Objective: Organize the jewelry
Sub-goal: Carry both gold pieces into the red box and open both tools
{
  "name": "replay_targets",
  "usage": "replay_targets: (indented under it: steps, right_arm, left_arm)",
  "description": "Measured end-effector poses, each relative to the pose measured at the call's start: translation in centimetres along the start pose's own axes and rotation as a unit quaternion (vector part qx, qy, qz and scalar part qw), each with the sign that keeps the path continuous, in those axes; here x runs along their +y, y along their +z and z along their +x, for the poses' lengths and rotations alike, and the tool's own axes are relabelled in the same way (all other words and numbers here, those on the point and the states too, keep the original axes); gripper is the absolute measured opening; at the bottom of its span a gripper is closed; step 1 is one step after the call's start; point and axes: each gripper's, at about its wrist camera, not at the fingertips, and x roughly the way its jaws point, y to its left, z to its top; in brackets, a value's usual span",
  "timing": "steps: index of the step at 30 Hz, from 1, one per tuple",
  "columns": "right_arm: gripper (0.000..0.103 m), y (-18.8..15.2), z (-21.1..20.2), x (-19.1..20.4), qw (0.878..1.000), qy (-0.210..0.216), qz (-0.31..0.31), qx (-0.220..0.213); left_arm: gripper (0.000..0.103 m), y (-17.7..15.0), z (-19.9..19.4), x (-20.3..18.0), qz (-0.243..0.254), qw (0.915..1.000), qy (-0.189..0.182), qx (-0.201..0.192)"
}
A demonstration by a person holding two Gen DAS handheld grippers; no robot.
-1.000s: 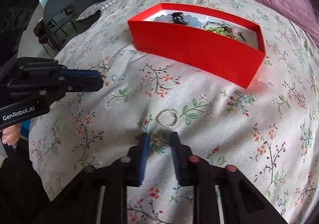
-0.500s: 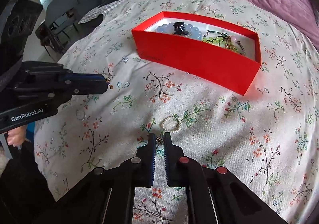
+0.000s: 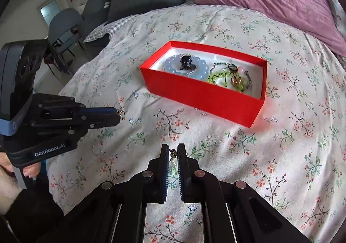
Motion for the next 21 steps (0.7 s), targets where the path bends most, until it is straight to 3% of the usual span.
replay_targets:
  steps: [7, 21]
  right_arm:
    - [0.008, 1.7, -0.5, -0.8, 1.0, -0.02, 0.012, -0.017]
    - [0.008, 7.5, -0.8, -4.0, 0.994, -0.035, 0.08, -0.07]
  left_arm:
    - [0.007, 1.5, -0.2, 0.2, -0.013, 0.9998, 0.006, -0.012]
    - [0.007, 7.6, 1.0, -0.1, -0.064, 0.9959, -0.014, -0.063]
